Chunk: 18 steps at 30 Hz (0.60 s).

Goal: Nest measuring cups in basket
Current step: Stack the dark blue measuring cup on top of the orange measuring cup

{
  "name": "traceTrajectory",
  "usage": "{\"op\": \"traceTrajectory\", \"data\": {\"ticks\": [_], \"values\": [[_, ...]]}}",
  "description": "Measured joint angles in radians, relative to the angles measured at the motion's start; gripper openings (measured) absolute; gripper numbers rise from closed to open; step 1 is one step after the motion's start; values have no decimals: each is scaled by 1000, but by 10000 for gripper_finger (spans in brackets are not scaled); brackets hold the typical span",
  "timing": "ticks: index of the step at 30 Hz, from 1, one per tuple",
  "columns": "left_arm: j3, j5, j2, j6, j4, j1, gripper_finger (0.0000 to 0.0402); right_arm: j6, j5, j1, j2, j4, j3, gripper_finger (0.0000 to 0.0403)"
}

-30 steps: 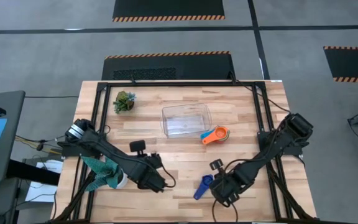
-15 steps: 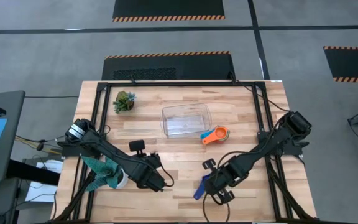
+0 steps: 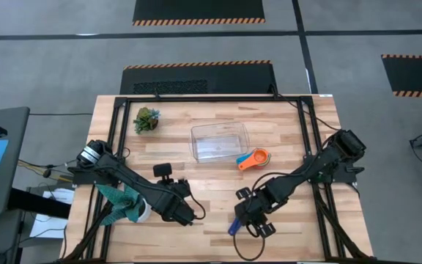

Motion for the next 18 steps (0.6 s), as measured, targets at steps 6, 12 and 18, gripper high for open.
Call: {"op": "traceTrajectory", "data": {"ticks": [6,12,18], "values": [[0,-33,0,15,0,0,0,-112,0,7,0,26,0,206],[0,-36,0,16,0,0,0,-233,0,38,-1,26,0,225],[0,-37,0,16,0,0,0,-236,3,52,23,35,2,218]]}}
